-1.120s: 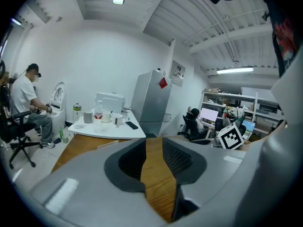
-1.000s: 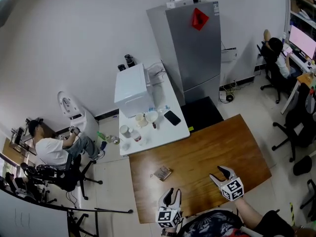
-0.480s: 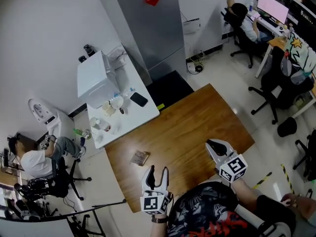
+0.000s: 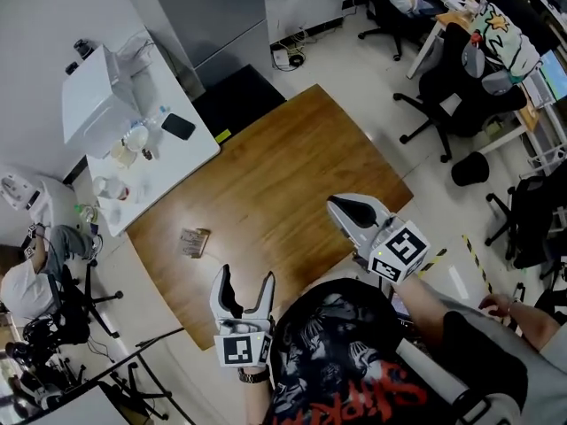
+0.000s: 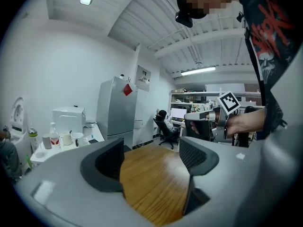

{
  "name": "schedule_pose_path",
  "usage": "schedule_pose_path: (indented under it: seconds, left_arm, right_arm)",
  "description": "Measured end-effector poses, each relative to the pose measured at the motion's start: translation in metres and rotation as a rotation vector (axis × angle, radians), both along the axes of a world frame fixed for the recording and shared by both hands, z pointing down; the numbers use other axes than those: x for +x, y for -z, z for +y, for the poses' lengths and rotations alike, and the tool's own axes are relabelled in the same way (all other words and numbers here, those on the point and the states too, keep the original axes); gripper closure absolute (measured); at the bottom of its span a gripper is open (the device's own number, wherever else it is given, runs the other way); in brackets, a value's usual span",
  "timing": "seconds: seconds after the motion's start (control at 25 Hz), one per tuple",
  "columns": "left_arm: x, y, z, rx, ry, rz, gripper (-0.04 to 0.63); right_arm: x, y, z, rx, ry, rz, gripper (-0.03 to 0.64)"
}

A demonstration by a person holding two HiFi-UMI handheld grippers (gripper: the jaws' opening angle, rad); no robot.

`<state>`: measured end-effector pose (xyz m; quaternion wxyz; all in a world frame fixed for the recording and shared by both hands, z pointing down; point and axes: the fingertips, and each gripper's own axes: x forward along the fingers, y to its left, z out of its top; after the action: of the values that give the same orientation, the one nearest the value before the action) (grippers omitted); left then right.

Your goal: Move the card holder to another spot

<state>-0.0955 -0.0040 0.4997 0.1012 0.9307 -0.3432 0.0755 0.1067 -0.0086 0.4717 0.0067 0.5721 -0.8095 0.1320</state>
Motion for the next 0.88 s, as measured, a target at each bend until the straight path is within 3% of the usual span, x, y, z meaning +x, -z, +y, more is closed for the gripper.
schedule_pose_path:
  seconds: [0.4,0.6,0.88]
  left_arm:
    - [-0.01,-0.005,0.008,-0.03,0.008,0.002,0.252]
    - [-0.017,-0.004,0.008,-0.04,0.027,0.017,0.252]
    - [-0.022,0.0,0.016,-0.062,0.066,0.006,0.252]
  right_arm:
    - [-0.003,0.01,0.004,-0.004,0.048,0.042,0.617]
    - [-0.005,0.008,0.005,-0.017,0.116,0.119,0.617]
    - [-0.011,0.015,0.005,-0.002,0.138,0.044,0.617]
